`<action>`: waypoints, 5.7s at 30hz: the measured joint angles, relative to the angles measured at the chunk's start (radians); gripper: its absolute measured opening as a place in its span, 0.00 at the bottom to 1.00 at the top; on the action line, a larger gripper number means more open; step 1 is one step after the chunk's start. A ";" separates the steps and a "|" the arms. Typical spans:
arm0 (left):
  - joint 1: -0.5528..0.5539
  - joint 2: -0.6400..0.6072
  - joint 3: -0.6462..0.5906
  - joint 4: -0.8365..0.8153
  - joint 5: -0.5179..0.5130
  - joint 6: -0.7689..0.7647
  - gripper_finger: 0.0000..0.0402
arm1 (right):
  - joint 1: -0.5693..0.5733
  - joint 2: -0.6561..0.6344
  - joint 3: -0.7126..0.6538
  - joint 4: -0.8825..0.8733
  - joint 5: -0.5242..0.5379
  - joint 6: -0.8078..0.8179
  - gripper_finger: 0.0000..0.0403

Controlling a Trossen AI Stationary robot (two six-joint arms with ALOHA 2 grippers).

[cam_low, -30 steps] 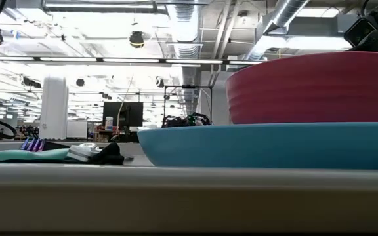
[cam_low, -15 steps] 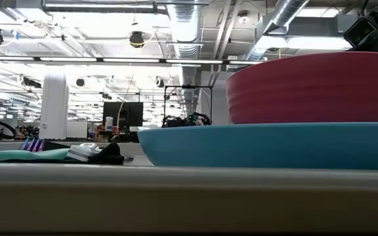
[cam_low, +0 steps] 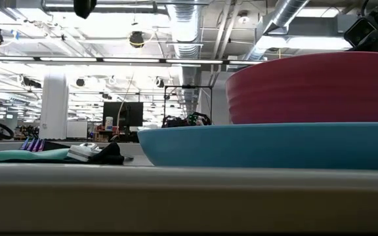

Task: Set up tray
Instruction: Return to home position

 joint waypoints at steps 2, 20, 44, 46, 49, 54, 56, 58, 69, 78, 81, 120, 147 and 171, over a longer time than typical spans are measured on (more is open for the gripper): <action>0.028 -0.084 -0.105 0.143 0.076 0.081 0.10 | 0.000 0.000 0.000 0.000 0.000 0.000 0.13; 0.147 -0.516 -0.642 0.643 0.246 0.296 0.10 | 0.000 0.000 0.000 0.000 0.000 0.000 0.13; 0.190 -0.790 -0.920 0.769 0.304 0.361 0.10 | 0.000 0.000 0.000 0.000 0.000 0.000 0.13; 0.190 -0.812 -0.920 0.760 0.303 0.391 0.10 | 0.000 0.000 0.000 0.000 0.000 0.000 0.13; 0.191 -0.840 -0.920 0.745 0.305 0.439 0.10 | 0.000 0.000 0.000 0.000 0.000 0.000 0.13; 0.190 -0.900 -0.921 0.572 0.312 0.447 0.10 | 0.000 0.000 0.000 0.000 0.000 0.000 0.13; 0.191 -0.926 -0.921 0.495 0.321 0.430 0.10 | 0.000 0.000 0.000 0.000 0.000 0.000 0.13; 0.191 -0.953 -0.921 0.459 0.340 0.427 0.10 | 0.000 0.000 0.000 0.000 0.000 0.000 0.13; 0.191 -0.989 -0.911 0.314 0.485 0.472 0.10 | 0.000 0.000 0.000 0.000 0.000 0.000 0.13; 0.191 -0.989 -0.908 0.282 0.599 0.525 0.10 | 0.000 0.000 0.000 -0.001 0.000 0.000 0.13; 0.191 -0.989 -0.908 0.281 0.594 0.519 0.10 | 0.000 0.000 0.000 -0.001 0.000 0.000 0.13; 0.191 -0.988 -0.908 0.279 0.582 0.642 0.10 | 0.001 0.000 0.000 0.113 -0.002 0.393 0.13; 0.191 -0.988 -0.908 0.279 0.582 0.641 0.10 | 0.013 0.712 0.443 0.107 0.193 0.608 0.13; 0.191 -0.988 -0.908 0.279 0.581 0.641 0.10 | 0.034 1.713 1.408 -0.356 0.050 0.819 0.13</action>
